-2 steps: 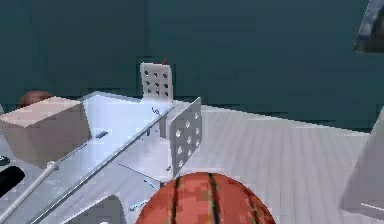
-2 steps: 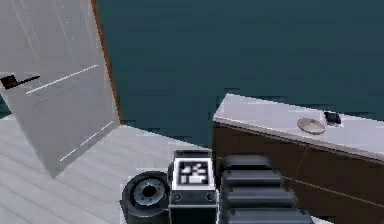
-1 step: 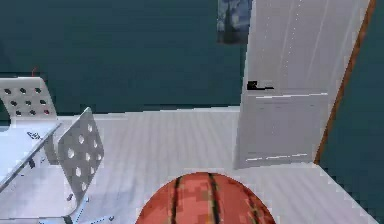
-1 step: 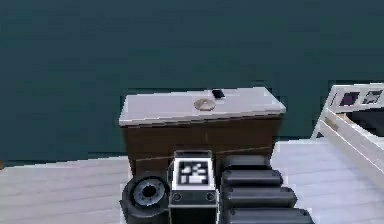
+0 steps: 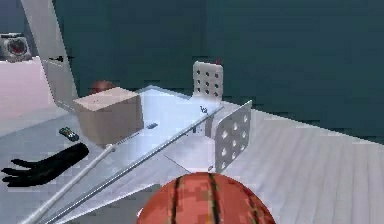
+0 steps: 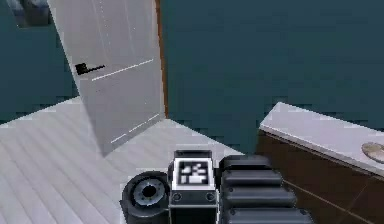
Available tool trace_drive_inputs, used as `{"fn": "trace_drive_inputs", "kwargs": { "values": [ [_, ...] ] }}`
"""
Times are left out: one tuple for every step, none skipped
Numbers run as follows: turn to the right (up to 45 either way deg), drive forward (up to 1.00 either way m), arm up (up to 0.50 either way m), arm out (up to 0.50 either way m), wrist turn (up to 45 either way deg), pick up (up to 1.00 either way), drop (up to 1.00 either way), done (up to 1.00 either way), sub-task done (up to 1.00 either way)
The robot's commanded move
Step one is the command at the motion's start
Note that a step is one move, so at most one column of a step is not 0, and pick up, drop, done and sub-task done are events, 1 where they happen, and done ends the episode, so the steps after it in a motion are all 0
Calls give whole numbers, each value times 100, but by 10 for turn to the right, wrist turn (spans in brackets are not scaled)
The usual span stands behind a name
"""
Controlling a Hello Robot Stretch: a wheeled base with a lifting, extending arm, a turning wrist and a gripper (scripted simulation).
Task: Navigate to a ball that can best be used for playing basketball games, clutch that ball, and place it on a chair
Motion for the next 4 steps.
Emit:
{"fn": "trace_drive_inputs", "kwargs": {
  "values": [
    [-330,0,0,0,0,0,0,0,0],
    [450,0,0,0,0,0,0,0,0],
    [360,0,0,0,0,0,0,0,0],
    [-450,0,0,0,0,0,0,0,0]
  ]
}}
